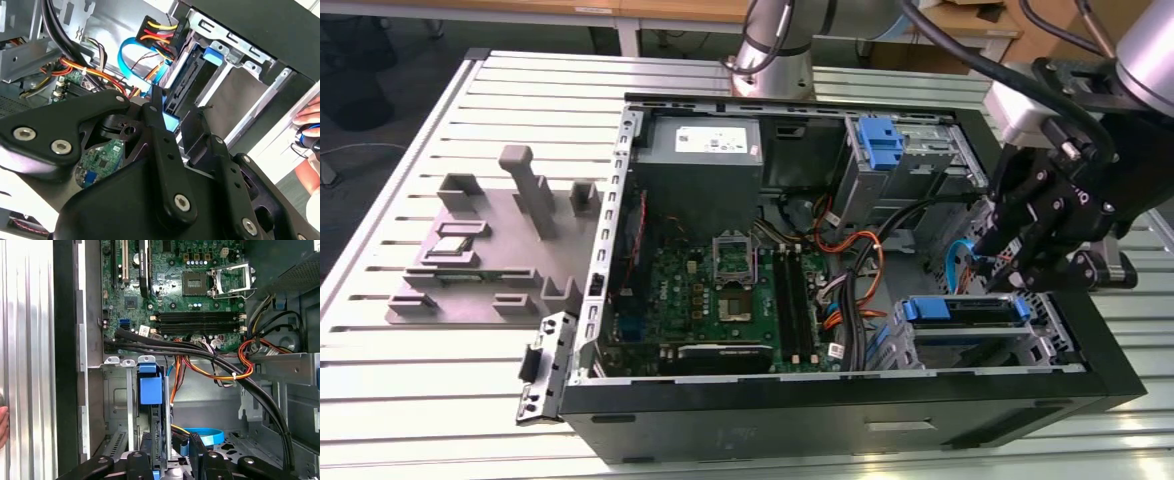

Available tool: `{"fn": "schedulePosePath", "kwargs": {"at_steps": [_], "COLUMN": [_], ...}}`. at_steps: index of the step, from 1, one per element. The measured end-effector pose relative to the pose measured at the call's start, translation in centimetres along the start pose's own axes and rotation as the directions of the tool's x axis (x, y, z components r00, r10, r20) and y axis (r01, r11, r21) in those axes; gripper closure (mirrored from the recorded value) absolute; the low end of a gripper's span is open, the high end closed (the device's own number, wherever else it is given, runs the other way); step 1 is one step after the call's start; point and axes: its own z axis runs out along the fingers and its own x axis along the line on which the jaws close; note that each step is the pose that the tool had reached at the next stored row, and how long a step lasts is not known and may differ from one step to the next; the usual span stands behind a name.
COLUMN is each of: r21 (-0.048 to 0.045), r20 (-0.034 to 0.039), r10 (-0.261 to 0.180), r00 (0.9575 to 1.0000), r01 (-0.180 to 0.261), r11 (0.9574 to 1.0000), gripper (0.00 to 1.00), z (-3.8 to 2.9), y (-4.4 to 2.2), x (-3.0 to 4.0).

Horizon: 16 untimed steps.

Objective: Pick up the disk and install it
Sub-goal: 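Insert the disk into the insertion slot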

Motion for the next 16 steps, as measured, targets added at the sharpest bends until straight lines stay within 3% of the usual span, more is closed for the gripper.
{"fn": "schedulePosePath", "kwargs": {"at_steps": [4, 13, 14, 16], "r21": [0.0, 0.0, 0.0, 0.0], "r20": [0.0, -0.0001, -0.0001, 0.0], "r10": [0.0, 0.0, 0.0, 0.0], "r00": [1.0, 1.0, 1.0, 1.0], "r01": [0.0, 0.0, 0.0, 0.0], "r11": [1.0, 1.0, 1.0, 1.0], "gripper": [0.58, 0.58, 0.59, 0.71], "z": [0.48, 0.52, 0.52, 0.53], "y": [-0.1, -0.11, -0.11, -0.11], "x": [0.02, 0.02, 0.02, 0.02]}}
